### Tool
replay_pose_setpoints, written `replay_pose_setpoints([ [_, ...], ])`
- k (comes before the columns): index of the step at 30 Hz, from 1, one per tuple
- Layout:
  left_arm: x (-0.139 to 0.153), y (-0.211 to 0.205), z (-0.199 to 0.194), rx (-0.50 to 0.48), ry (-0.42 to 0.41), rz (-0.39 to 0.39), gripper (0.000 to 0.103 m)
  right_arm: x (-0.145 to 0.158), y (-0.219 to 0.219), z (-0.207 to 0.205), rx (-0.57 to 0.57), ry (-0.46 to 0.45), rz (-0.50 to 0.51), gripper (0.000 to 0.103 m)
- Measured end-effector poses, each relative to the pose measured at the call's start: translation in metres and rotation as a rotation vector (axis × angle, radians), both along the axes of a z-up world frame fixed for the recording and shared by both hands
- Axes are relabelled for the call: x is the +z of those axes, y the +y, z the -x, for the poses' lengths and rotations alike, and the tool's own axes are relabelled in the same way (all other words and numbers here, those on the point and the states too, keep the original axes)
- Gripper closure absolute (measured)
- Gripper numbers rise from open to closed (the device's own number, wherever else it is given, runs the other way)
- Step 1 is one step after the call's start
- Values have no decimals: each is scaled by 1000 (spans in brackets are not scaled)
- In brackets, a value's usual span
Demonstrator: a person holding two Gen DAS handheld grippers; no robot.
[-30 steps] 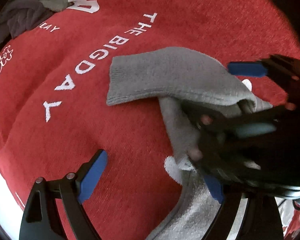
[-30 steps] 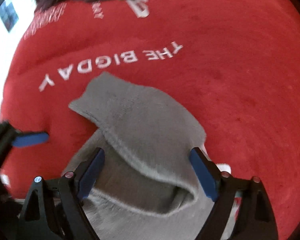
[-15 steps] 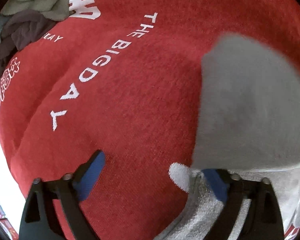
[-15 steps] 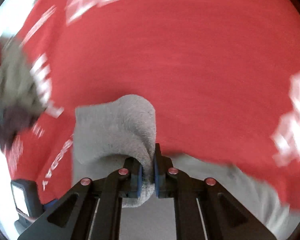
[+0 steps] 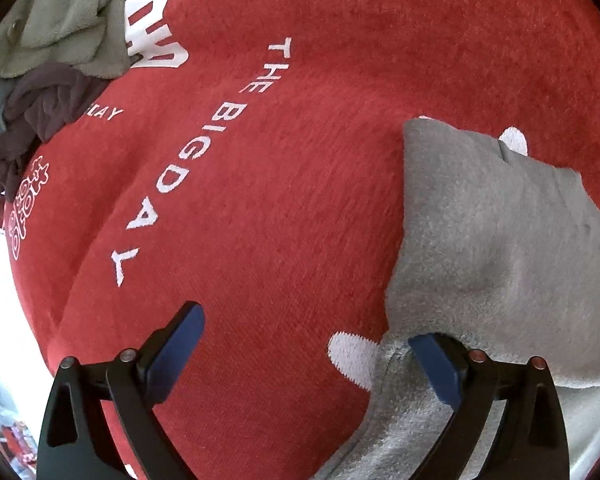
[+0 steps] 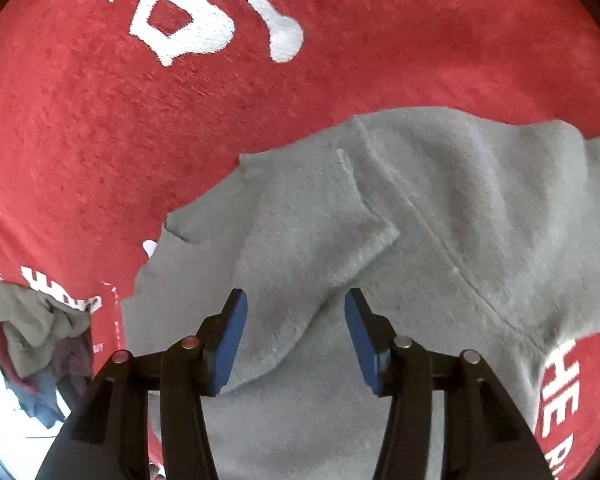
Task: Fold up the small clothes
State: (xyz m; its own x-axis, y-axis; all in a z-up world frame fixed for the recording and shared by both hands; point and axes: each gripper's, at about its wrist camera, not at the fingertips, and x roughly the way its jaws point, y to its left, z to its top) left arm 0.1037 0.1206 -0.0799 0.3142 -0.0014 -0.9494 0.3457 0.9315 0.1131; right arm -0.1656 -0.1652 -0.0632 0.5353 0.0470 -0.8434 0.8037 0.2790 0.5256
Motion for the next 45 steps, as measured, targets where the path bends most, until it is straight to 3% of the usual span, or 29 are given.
replay_pose_setpoints([
  [2,1,1,-2,11,8,9,3,-2,-12,7,-42,-33,-64,51],
  [3,2,3,-3,19,10,17,3,-7,-11,5,-70,-49,-98,77],
  [4,5,4,-5,26,9,29,3,-6,-14,6,-92,-74,-115,95],
  [8,2,10,-8,37,21,50,3,27,-12,11,-43,-86,27,95],
  [13,4,13,1,-68,49,41,3,-13,-1,51,-64,79,-37,95],
  [15,10,16,6,-123,52,24,3,-17,2,62,-87,39,-43,96],
  [18,19,30,11,-182,61,3,3,-12,4,67,-80,79,-23,94],
  [23,42,30,-12,-195,97,120,3,5,8,63,-53,122,-14,85],
  [29,15,-27,-67,-254,243,305,3,26,24,38,66,101,48,76],
  [32,-11,-51,-81,-283,323,306,5,27,31,27,105,73,31,76],
  [34,-17,-58,-82,-296,309,280,9,27,39,17,143,55,27,76],
  [35,-16,-60,-82,-305,300,279,17,26,43,11,168,50,26,76],
  [36,-14,-62,-81,-315,299,284,45,24,47,7,185,51,27,76],
  [37,-12,-64,-81,-323,311,292,62,23,50,4,200,53,28,76],
  [38,-12,-64,-81,-323,325,299,86,21,53,-1,214,57,26,76],
  [44,17,-62,-83,-338,225,343,90,18,58,-12,209,46,2,76],
  [45,15,-60,-84,-336,198,322,96,19,59,-12,219,49,9,76],
])
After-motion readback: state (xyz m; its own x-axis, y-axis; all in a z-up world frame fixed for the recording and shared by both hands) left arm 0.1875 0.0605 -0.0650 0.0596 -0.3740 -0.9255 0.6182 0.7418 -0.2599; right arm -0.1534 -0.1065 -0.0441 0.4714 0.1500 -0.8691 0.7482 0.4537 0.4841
